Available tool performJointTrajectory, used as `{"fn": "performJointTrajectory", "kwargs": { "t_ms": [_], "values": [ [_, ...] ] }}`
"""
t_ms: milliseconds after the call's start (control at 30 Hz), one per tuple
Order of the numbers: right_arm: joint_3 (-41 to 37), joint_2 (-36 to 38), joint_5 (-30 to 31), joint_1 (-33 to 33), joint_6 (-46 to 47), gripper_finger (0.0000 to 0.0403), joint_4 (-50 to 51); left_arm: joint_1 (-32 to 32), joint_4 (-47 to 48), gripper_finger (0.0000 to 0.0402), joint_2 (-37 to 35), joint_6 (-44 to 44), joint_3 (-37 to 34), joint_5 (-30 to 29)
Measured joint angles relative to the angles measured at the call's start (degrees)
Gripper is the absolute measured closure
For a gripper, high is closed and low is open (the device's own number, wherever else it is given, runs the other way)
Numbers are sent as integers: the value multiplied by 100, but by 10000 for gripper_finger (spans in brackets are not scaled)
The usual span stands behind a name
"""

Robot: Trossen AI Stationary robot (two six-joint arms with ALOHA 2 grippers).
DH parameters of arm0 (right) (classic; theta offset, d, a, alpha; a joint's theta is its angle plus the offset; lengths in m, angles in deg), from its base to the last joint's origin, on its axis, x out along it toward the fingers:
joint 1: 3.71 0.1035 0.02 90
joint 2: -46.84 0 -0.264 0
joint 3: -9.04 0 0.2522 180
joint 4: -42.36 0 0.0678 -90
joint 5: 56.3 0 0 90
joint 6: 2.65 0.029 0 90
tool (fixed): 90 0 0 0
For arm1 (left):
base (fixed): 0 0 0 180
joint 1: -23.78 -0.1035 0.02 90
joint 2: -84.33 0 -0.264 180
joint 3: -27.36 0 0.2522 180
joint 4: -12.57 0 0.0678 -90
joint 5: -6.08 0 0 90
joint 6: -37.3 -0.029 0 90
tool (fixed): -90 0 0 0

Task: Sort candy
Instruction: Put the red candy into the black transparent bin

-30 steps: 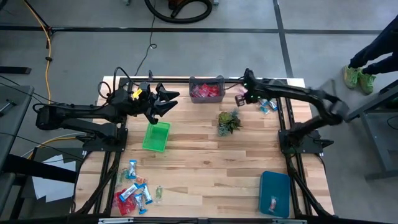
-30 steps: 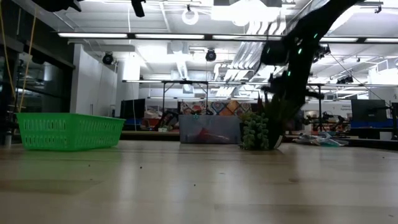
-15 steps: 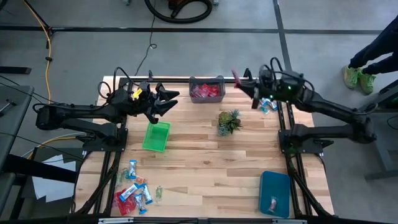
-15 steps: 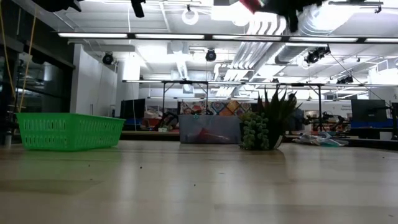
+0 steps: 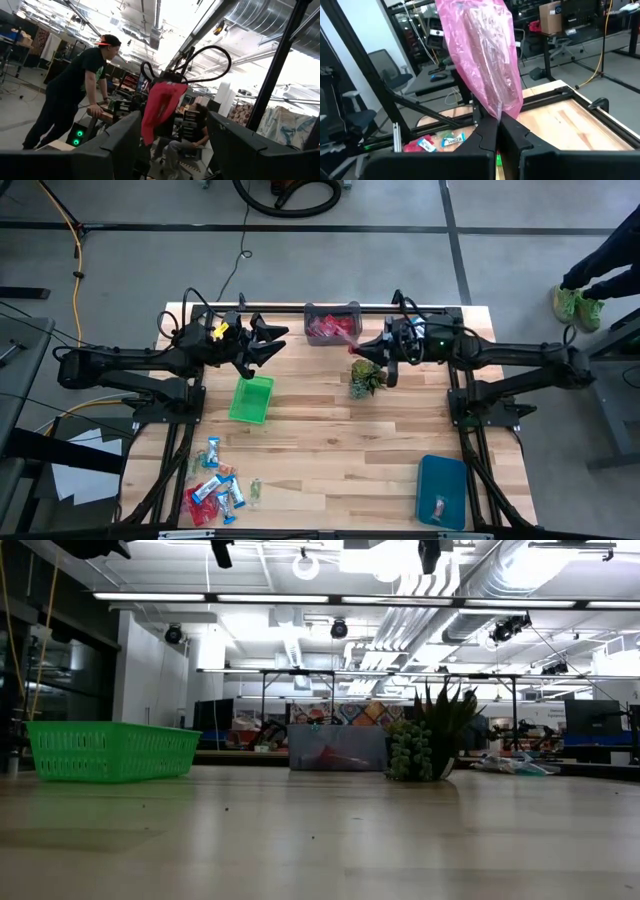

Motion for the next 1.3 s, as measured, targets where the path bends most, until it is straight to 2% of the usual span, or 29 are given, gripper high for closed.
{"fn": "performJointTrajectory", "kwargs": {
  "t_ms": [567,667,767,867,967,1100,1300],
  "values": [
    [5,-61,-49,-1,71,403,-169,0,42,188,2,3,0,0],
    [11,-281,153,-145,330,403,-423,0,12,188,2,4,0,-2],
    [220,-678,344,-574,622,403,-491,0,-20,188,2,4,0,-2],
    [677,-1220,356,-1080,857,403,-140,0,-21,188,2,4,0,-2],
    [1254,-1841,465,-1549,950,403,550,0,-20,188,2,9,0,-2],
    [1886,-2640,1013,-2002,798,403,1700,0,-32,188,2,7,0,-2],
    [2187,-3568,1075,-2283,792,403,2715,0,-50,188,2,66,0,-2]
  ]
}}
